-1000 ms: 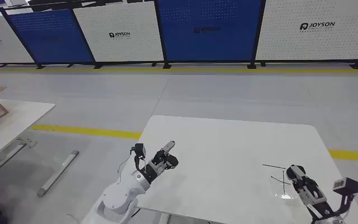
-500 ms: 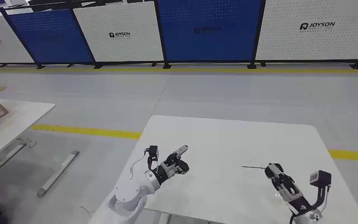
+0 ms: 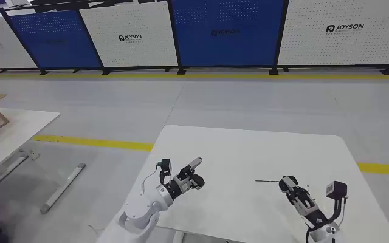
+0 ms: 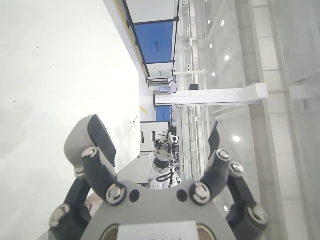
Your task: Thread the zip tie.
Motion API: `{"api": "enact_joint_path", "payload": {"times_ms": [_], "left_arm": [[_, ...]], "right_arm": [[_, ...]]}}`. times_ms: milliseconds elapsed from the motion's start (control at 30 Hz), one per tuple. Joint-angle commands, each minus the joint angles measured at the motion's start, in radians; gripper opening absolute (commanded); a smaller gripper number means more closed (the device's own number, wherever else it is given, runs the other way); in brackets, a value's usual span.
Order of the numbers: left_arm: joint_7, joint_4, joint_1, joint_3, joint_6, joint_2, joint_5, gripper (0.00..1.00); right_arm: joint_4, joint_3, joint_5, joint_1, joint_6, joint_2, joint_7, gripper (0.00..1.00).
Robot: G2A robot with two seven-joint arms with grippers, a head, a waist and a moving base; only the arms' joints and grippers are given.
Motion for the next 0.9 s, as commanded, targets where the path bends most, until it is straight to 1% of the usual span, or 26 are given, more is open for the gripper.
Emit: {"api": "enact_joint_path", "payload": {"times_ms": [0, 100, 267, 300, 367, 400, 767, 800, 833, 867], "left_arm": [[0.006, 0.0, -0.002, 0.003, -0.001, -0.001, 0.001, 1.0], [0.011, 0.002, -0.001, 0.012, -0.014, -0.001, -0.003, 1.0], [0.007, 0.008, 0.012, 0.016, -0.035, -0.001, -0.012, 1.0], [0.004, 0.012, 0.017, 0.022, -0.039, -0.002, -0.022, 1.0], [-0.023, 0.026, 0.014, 0.035, -0.036, -0.002, -0.046, 1.0], [-0.024, 0.035, 0.009, 0.037, -0.04, -0.003, -0.045, 1.0], [-0.022, 0.034, 0.009, 0.039, -0.04, -0.003, -0.045, 1.0], [-0.029, 0.031, 0.009, 0.048, -0.04, -0.003, -0.045, 1.0], [-0.049, 0.029, 0.009, 0.058, -0.032, -0.003, -0.042, 1.0], [-0.082, 0.027, 0.007, 0.068, -0.015, -0.001, -0.038, 1.0]], "right_arm": [[-0.003, -0.006, 0.002, 0.001, 0.001, -0.001, 0.003, 0.0], [-0.018, -0.053, 0.003, 0.023, -0.002, -0.008, 0.011, 0.0], [-0.016, -0.137, -0.012, 0.07, 0.003, -0.024, -0.041, 0.0], [-0.009, -0.163, -0.027, 0.084, 0.014, -0.029, -0.06, 0.0], [0.003, -0.202, -0.048, 0.107, 0.047, -0.037, -0.088, 0.0], [0.005, -0.208, -0.05, 0.111, 0.055, -0.039, -0.091, 0.0], [0.005, -0.208, -0.05, 0.111, 0.055, -0.039, -0.091, 0.0], [0.005, -0.208, -0.05, 0.111, 0.055, -0.039, -0.091, 0.0], [0.005, -0.208, -0.05, 0.111, 0.055, -0.039, -0.091, 0.0], [0.013, -0.218, -0.043, 0.11, 0.052, -0.041, -0.089, 0.0]]}}
